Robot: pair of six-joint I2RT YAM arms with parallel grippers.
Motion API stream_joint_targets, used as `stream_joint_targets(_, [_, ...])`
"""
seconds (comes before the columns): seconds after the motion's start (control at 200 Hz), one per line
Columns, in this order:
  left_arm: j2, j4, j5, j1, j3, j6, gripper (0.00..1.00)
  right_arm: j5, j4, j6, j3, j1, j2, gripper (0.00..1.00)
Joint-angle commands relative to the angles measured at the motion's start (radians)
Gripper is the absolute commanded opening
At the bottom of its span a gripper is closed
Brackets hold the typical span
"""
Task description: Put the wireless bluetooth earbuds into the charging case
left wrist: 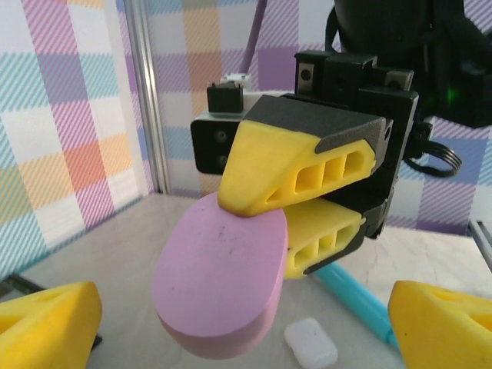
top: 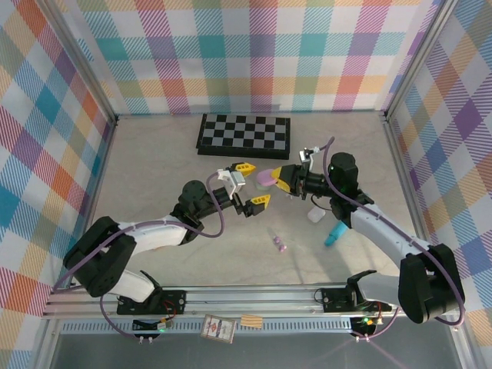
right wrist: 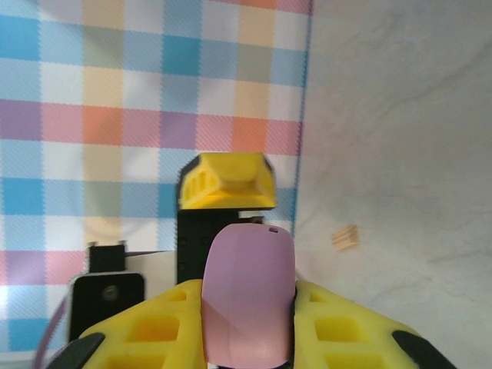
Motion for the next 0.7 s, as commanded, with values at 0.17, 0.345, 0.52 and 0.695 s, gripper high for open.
stream_joint_targets(0.17, [0.051, 0.232, 0.089, 0.017, 0.026, -0.09, 0.9, -0.041, 0.368, 0.227, -0.044, -0.005, -0.014, 0.13])
stream_joint_targets(0.345, [0.062, 0.24, 0.108, 0.017, 0.053, -0.125, 0.83, -0.038, 0.517, 0.314, -0.069, -0.003, 0.012, 0.13])
stream_joint_targets(0.52, [0.063, 0.24, 0.119, 0.017, 0.077, -0.138, 0.77, -0.035, 0.538, 0.325, -0.069, 0.004, 0.022, 0.13])
stream_joint_targets(0.695, [0.073, 0.24, 0.141, 0.016, 0.098, -0.145, 0.69, -0.037, 0.541, 0.33, -0.069, 0.016, 0.024, 0.13])
